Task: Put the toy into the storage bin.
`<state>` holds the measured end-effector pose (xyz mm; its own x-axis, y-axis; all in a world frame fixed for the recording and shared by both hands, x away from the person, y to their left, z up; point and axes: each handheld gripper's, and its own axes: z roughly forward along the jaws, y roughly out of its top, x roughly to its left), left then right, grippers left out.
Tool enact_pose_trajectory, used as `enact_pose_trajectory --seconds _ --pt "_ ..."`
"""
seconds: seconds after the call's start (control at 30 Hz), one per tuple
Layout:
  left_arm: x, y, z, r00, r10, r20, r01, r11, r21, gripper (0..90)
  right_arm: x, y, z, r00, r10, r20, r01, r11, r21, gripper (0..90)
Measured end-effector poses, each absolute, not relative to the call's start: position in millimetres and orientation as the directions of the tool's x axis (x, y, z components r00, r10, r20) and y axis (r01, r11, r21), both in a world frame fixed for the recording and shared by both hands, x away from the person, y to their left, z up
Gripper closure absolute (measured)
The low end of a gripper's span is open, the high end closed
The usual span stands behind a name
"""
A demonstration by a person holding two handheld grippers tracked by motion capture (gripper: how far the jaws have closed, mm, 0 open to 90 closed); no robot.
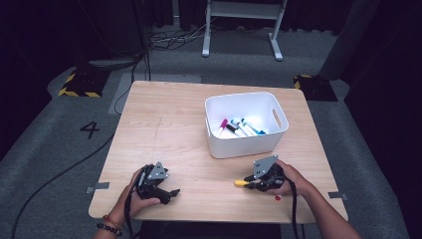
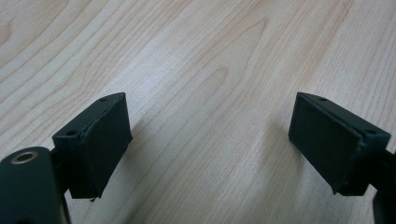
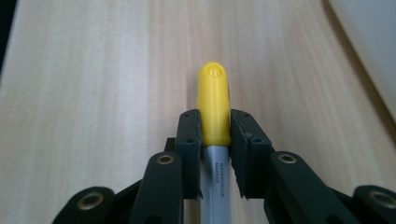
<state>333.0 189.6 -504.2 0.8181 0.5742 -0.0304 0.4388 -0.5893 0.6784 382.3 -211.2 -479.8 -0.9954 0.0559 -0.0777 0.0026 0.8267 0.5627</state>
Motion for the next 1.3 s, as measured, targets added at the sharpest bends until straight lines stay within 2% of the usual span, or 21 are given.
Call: enact_pose_trajectory --seconds 0.2,0.37,0.63,0.83,1.3 --pt "333 190 -504 0.818 0.575 -0.031 0.439 -0.589 0.679 13.2 391 -211 -479 -0.993 0.085 -0.083 0.024 0.827 0.562 74.5" --pt "333 190 -504 0.818 0.575 -0.031 0.44 -0.589 0.678 13.2 393 -216 -470 -0.991 0.099 -0.089 0.026 0.8 0.6 74.6" --pt "333 190 -504 0.819 0.573 -0.028 0.436 -0.591 0.679 13.2 394 -236 -440 -0.974 0.192 -0.12 0.046 0.689 0.723 74.6" --pt "333 189 -504 0.818 0.575 -0.03 0.438 -0.587 0.681 13.2 397 -247 -416 -0.958 0.243 -0.149 0.038 0.625 0.78 74.6" --pt "333 189 -505 0.817 0.576 -0.038 0.444 -0.585 0.679 13.2 399 -252 -354 -0.925 0.298 -0.235 -0.011 0.598 0.801 74.6"
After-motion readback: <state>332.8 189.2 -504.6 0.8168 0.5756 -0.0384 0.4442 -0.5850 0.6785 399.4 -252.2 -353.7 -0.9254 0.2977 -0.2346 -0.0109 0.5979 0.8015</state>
